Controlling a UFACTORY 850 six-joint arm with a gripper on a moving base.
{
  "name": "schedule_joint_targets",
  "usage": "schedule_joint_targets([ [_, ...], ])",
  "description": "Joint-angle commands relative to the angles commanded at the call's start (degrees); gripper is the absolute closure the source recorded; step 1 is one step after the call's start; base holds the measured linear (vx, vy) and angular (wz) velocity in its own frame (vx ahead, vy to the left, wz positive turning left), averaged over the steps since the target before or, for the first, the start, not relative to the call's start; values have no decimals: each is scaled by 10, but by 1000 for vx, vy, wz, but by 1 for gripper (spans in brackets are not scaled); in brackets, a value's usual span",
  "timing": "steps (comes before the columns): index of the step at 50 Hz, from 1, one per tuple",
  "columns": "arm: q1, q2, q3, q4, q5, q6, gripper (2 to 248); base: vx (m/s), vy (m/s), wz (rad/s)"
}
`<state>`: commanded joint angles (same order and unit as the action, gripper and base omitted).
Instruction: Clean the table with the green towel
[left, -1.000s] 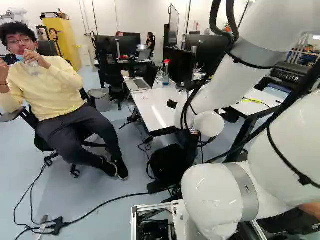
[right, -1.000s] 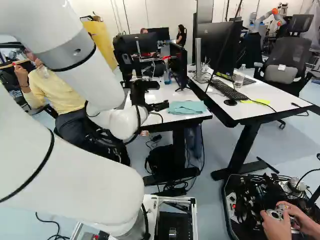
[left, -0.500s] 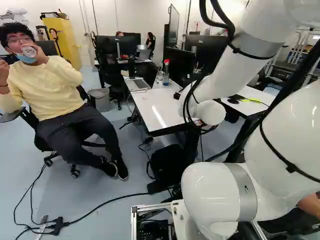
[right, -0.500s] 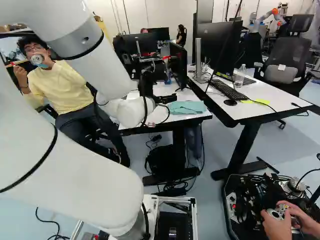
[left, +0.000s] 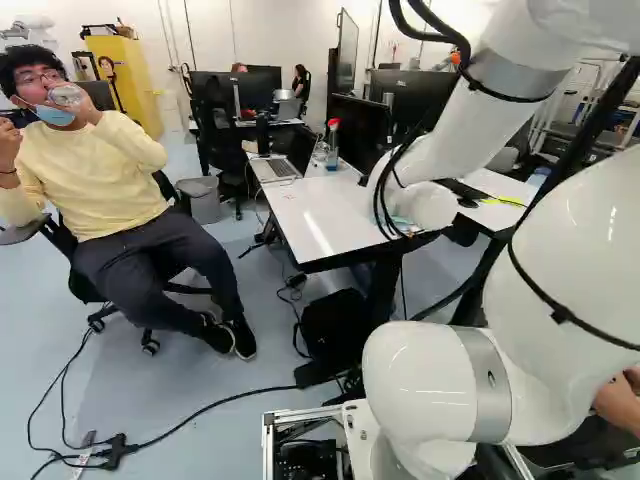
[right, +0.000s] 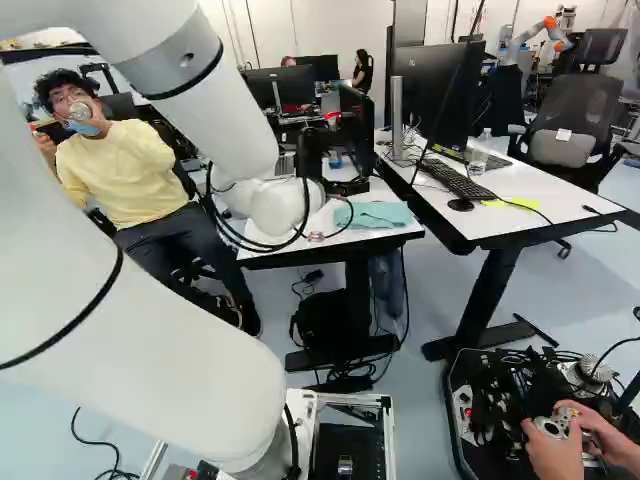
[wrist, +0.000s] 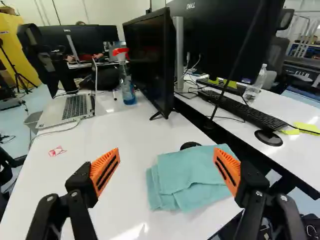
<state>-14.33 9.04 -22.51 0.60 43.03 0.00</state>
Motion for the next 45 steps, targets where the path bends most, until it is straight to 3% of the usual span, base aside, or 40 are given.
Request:
schedule_joint_targets([
  [45, -68, -97, -108, -13, -69, 0, 3, 0, 0, 0],
])
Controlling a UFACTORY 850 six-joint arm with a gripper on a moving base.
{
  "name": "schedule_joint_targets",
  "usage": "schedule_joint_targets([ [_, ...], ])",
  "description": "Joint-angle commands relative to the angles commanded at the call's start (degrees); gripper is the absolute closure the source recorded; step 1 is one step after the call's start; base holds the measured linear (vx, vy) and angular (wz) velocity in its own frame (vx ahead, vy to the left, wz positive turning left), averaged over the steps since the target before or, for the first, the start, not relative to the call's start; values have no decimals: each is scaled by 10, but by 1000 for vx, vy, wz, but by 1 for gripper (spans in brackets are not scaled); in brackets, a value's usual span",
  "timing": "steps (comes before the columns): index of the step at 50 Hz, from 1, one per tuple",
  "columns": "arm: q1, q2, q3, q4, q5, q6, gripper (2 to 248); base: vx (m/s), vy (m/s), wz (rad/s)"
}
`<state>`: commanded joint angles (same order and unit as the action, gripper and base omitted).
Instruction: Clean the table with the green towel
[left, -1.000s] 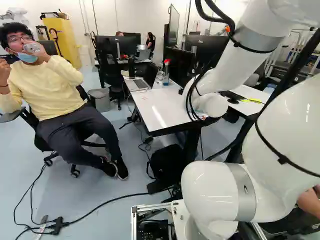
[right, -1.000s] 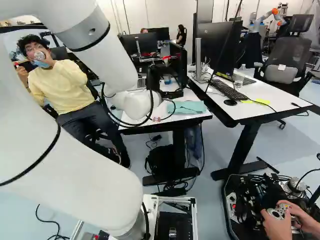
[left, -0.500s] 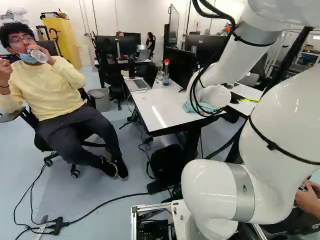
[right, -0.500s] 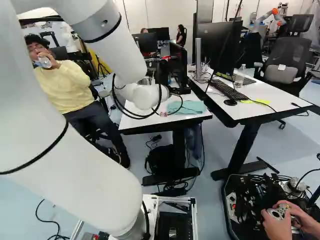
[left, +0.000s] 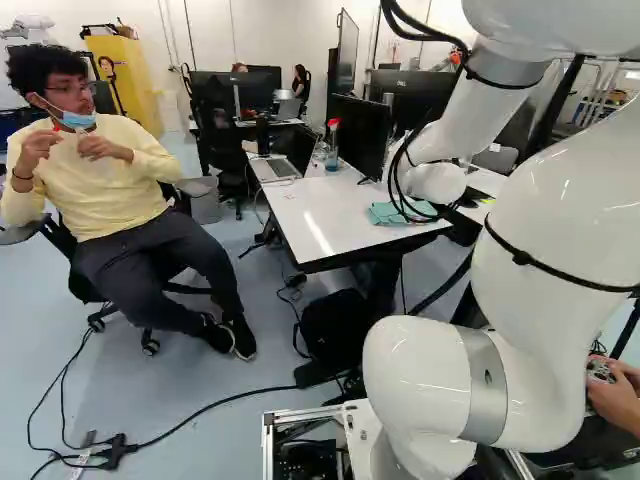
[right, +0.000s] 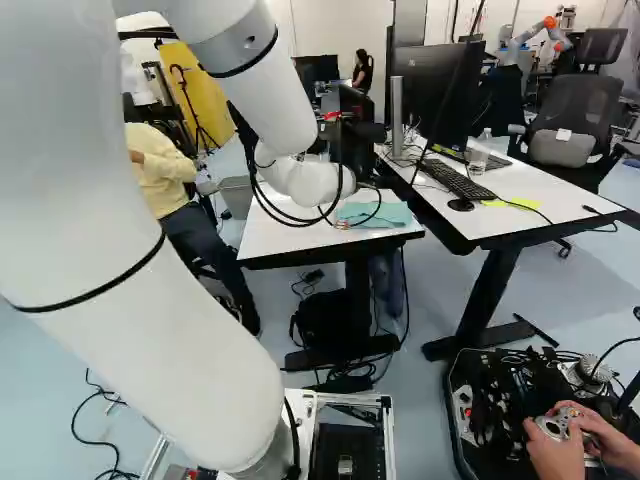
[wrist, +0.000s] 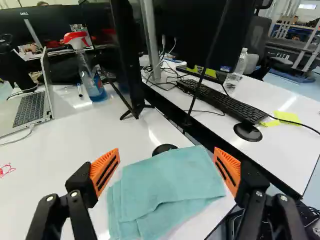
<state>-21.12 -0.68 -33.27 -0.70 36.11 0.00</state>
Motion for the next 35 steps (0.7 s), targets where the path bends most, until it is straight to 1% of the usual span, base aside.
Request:
schedule_joint_targets([
  [8, -4, -13, -14, -13, -5, 0, 3, 0, 0, 0],
  [18, -5, -34, -34, -17, -10, 0, 3, 0, 0, 0],
  [25, -2, -54, -48, -13, -11, 0, 3, 0, 0, 0],
  [35, 1, -77, -60, 2, -11, 0, 3, 0, 0, 0],
])
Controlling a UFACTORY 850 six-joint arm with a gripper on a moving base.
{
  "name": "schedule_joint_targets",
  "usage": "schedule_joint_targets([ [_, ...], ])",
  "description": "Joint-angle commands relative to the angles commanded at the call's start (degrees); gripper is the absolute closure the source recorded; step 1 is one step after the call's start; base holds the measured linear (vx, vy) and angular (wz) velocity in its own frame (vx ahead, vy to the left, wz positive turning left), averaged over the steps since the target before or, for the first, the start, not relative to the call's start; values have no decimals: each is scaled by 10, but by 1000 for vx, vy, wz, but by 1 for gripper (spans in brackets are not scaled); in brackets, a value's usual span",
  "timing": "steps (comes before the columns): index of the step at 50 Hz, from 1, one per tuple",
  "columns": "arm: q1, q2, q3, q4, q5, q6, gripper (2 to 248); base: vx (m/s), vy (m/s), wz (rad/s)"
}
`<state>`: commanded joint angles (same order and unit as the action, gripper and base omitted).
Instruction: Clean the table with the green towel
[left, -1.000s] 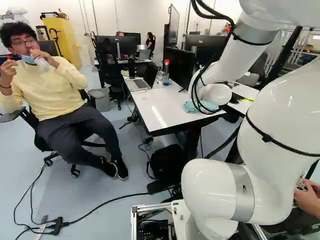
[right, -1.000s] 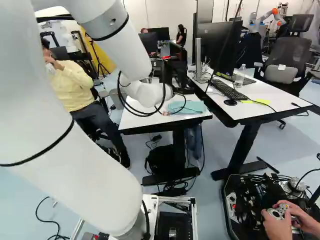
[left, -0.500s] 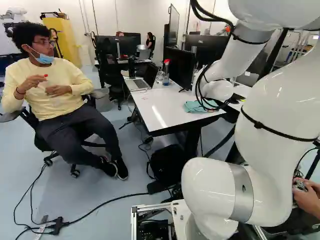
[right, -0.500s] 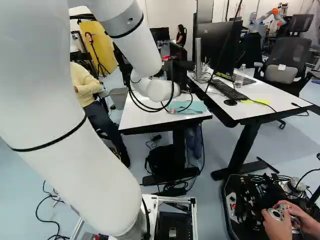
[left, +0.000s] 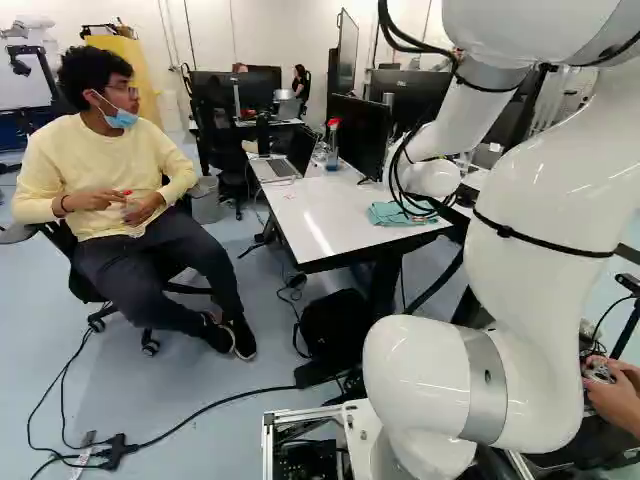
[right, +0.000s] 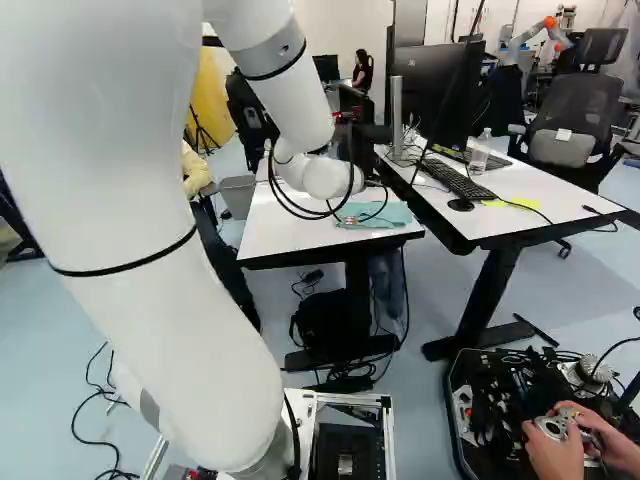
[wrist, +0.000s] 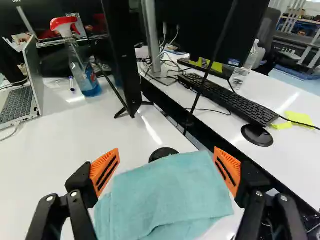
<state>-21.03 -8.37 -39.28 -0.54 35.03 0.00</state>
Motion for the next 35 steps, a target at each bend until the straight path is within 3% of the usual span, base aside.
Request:
schedule_joint_targets([
  [35, 1, -27, -5, 11, -8, 0, 3, 0, 0, 0],
])
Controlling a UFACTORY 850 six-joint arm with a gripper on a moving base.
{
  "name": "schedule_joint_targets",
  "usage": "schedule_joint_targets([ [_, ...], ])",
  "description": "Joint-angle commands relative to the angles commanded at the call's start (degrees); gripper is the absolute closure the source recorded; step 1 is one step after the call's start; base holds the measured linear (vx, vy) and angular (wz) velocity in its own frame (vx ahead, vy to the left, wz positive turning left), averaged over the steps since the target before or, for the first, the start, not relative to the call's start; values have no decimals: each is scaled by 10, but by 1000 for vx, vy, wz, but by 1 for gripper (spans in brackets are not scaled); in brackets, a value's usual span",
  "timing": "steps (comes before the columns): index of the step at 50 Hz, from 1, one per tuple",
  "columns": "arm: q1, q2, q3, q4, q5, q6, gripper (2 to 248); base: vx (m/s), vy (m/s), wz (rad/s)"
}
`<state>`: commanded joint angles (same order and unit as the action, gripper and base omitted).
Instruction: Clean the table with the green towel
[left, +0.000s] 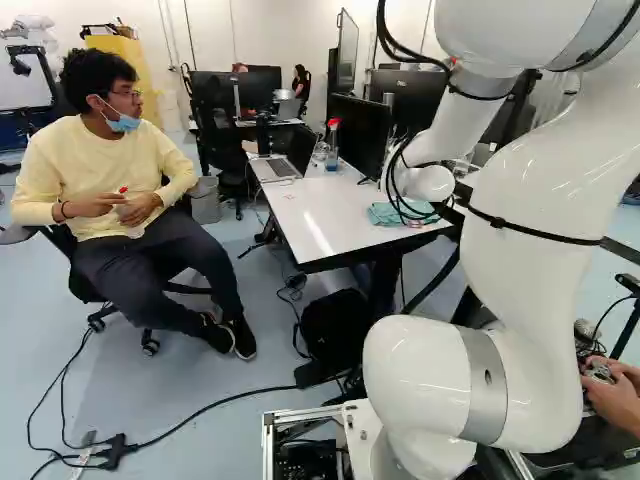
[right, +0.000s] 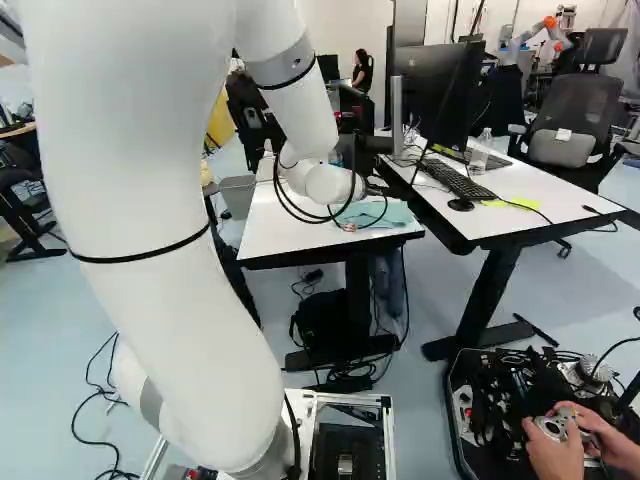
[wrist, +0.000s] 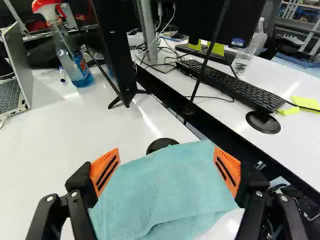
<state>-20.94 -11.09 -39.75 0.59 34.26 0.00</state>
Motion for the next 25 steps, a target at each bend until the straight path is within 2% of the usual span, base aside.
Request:
schedule_joint_targets([
  [25, 4, -14, -16, 0, -37, 0, 3, 0, 0, 0],
])
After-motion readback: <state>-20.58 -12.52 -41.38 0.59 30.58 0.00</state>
